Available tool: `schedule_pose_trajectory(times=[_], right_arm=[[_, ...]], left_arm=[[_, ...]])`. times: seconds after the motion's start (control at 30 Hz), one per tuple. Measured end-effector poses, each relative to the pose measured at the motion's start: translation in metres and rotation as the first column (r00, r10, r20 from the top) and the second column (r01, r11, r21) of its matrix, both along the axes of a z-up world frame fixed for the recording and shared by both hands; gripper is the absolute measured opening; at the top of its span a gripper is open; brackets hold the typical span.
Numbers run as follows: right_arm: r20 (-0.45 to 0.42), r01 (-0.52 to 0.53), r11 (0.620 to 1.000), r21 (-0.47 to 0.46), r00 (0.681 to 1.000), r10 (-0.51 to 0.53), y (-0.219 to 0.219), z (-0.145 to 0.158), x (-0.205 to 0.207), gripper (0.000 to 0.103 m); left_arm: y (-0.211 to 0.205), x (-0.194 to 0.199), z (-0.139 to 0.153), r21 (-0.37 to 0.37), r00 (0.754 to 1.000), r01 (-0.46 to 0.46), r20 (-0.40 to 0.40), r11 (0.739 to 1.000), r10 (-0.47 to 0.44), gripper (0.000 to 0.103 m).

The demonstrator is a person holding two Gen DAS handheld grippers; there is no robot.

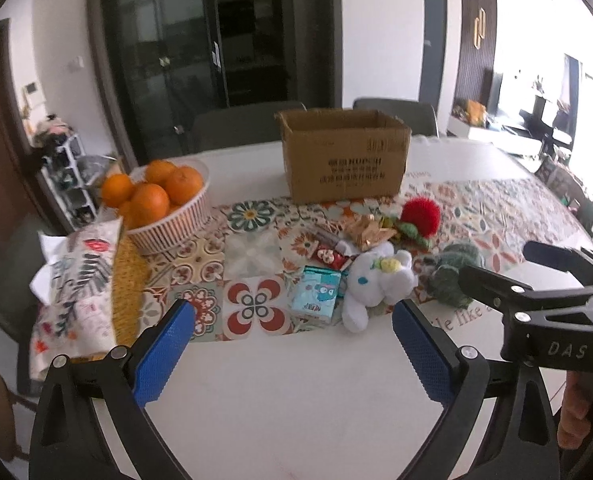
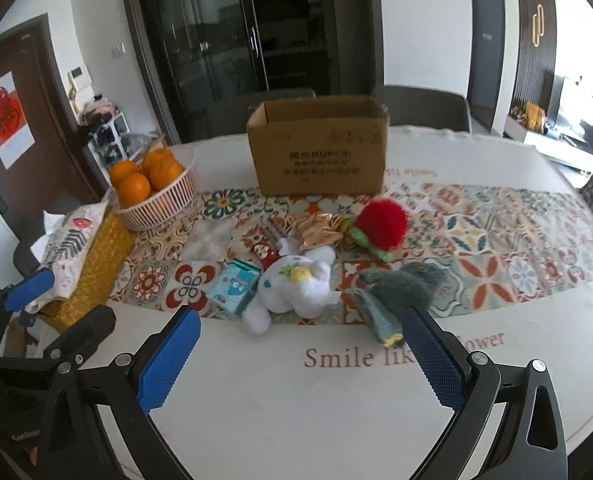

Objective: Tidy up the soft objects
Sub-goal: 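Grasp the blue tissue pack with the left tool while the right tool grasps the white plush bunny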

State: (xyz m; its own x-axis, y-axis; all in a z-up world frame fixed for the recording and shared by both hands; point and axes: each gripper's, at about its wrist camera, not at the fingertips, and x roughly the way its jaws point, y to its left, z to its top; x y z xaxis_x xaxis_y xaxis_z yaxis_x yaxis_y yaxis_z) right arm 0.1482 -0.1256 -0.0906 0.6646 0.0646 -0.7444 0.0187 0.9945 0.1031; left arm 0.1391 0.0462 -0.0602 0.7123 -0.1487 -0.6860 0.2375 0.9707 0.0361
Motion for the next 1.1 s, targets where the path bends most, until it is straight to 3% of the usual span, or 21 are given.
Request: schedule_pose_trajectory(times=[0.3, 0.6, 1.1], right_arm=[[-0.109, -0.056, 0.998, -0.003, 0.992, 0.055, 0.009, -0.035, 0.053, 0.101], [-0.216, -0.168, 0.985, -0.041, 0.964, 0.156, 0.011, -0.069, 0.108, 0.097], [-0.335, -0.226, 0.974, -0.006, 0.918, 0.211, 0.005, -0.113, 0.146, 0.097]], left_arm=[[-0.002, 0.052, -0.041, 0.025, 0.991, 0.082, -0.111, 0.996, -0.079, 0.098], [-0.014, 0.1, -0.08, 0.02, 0.965, 0.146, -0.225, 0.989, -0.138, 0.096], [-0.034, 0.144, -0.131, 0.058, 0.921, 0.205, -0.35, 0.977, -0.172, 0.09]])
